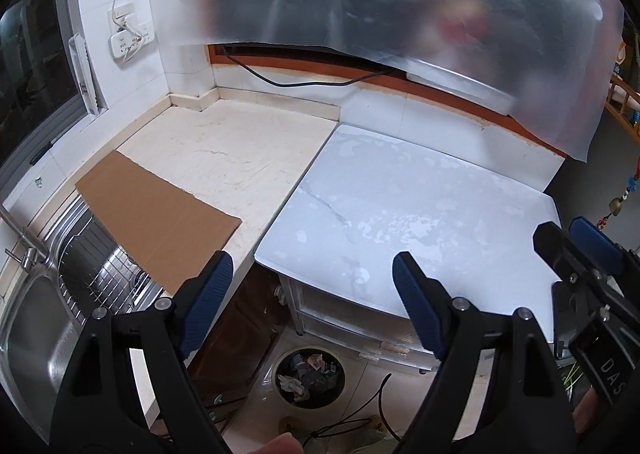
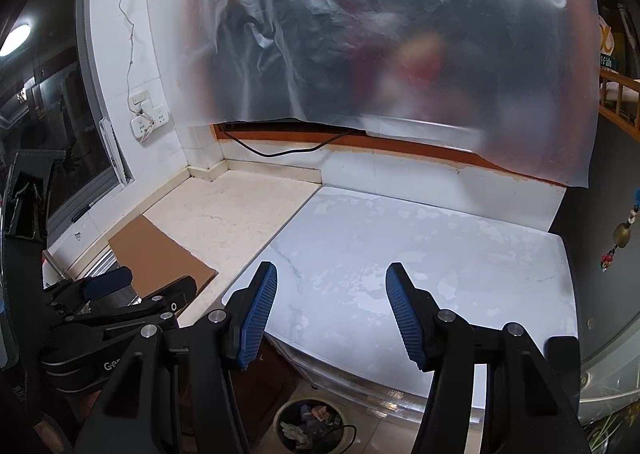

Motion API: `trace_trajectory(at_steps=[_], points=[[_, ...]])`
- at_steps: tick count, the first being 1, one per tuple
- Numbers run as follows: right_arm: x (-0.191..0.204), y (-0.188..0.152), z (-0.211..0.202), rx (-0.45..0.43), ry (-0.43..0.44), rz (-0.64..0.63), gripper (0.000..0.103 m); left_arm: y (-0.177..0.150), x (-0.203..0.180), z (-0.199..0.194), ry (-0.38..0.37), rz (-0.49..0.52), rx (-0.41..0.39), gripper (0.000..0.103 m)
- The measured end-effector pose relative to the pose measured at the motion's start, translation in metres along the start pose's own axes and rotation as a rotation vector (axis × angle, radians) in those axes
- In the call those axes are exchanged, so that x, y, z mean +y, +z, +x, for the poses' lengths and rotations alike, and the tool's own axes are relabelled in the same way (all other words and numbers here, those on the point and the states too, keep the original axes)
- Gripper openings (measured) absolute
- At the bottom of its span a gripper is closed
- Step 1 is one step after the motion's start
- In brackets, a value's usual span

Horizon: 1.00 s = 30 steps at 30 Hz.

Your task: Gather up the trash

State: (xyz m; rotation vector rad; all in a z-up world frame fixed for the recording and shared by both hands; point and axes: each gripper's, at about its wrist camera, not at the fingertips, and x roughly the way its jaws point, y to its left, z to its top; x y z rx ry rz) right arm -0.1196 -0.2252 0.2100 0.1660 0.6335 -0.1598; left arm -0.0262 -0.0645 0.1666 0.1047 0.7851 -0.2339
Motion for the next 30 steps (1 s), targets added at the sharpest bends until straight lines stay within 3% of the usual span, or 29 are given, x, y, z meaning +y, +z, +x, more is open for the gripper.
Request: trace_trajectory(at_steps=[30], points=[[0.005, -0.003, -0.009, -0.025, 0.008, -0.024, 0.059, -0.005, 0.003, -0.011, 0.0, 0.012, -0.019, 0.08]])
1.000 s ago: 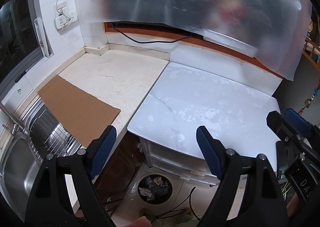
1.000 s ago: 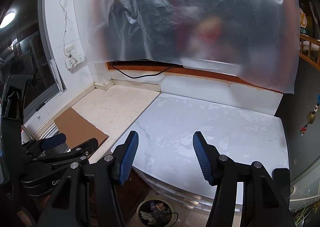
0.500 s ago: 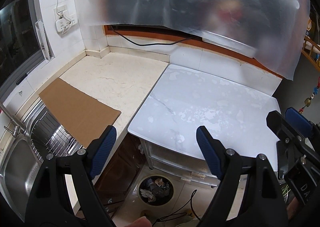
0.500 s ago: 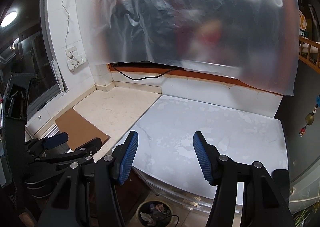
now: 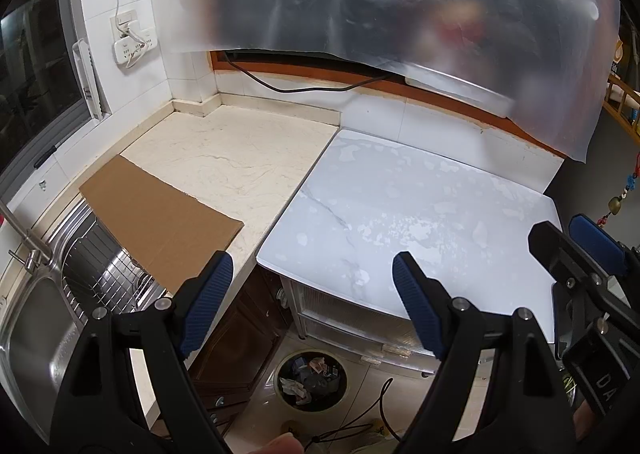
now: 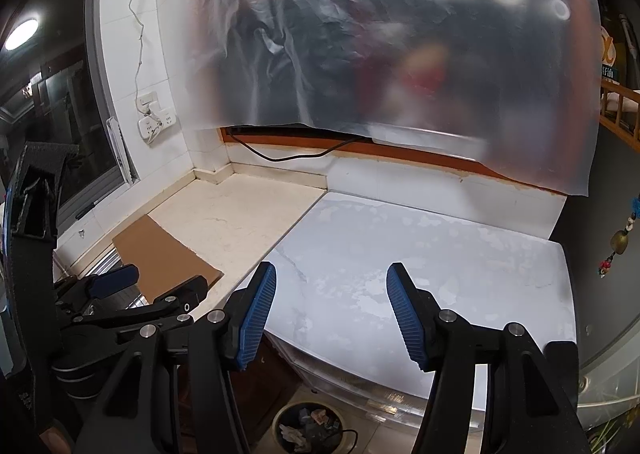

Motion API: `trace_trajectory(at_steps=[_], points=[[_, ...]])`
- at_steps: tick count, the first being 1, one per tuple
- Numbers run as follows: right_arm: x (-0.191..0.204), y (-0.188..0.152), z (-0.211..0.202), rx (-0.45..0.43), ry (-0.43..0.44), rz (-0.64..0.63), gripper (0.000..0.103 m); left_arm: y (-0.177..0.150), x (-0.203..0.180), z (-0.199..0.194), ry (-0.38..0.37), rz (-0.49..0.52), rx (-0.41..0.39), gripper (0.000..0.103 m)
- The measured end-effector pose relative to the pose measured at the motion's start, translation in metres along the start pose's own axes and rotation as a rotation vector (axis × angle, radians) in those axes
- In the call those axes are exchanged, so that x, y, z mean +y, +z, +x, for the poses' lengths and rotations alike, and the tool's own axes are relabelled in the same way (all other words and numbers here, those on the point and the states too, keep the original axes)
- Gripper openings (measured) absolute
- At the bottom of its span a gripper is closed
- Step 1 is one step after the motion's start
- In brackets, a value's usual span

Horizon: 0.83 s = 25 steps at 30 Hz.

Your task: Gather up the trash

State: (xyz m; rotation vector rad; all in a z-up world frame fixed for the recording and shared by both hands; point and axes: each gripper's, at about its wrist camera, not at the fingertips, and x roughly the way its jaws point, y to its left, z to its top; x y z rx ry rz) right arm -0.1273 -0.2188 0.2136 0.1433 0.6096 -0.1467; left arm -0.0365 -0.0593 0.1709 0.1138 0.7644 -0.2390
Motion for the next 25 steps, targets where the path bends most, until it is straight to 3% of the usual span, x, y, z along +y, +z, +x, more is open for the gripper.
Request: trace_trajectory(at_steps=[25], points=[[-0.0027, 0.0, 0.0088, 0.016, 0.001, 0.002, 0.059, -0.0005, -0.004, 0.004, 0.009, 0.011, 0.007, 0.08]])
